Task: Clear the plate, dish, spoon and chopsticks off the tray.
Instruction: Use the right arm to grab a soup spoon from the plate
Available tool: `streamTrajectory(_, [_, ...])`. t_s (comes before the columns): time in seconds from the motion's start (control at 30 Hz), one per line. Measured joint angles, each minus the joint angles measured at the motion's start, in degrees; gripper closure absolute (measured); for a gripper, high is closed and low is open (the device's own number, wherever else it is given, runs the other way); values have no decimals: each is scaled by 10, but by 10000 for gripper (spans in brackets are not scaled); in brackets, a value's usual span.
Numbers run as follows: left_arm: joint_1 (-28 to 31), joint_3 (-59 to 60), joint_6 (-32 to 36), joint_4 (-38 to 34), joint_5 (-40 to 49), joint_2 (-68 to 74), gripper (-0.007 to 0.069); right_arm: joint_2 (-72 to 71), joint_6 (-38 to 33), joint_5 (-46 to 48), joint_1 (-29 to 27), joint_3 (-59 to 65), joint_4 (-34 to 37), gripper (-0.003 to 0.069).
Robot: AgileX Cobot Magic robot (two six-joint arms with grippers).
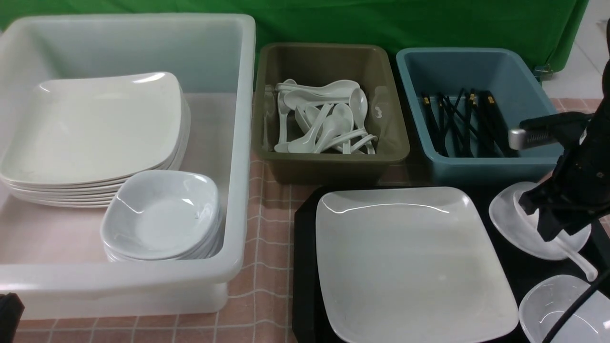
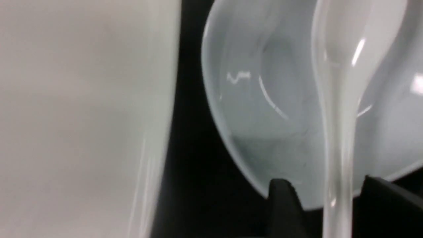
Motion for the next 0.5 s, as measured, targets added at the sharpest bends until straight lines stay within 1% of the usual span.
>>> streamTrajectory(0.03, [0,0,0,0,0,0,603,2,0,-3,0,0,-2,266])
streamTrajectory(0.1, [0,0,0,0,0,0,603,24,0,-33,0,0,-28,238])
streamTrajectory(0.27, [0,0,0,0,0,0,603,54,0,-50,0,0,-59,242])
streamTrajectory(0.33, [0,0,0,0,0,0,603,61,0,-51,0,0,-61,246])
streamTrajectory(0.43, [0,0,0,0,0,0,603,73,-1,-55,0,0,-62,266])
streamTrajectory(0.47, [0,0,1,0,0,0,603,76,-1,-56,0,0,-62,288])
streamTrajectory(0.5, [0,0,1,0,0,0,603,76,-1,-56,0,0,-62,327])
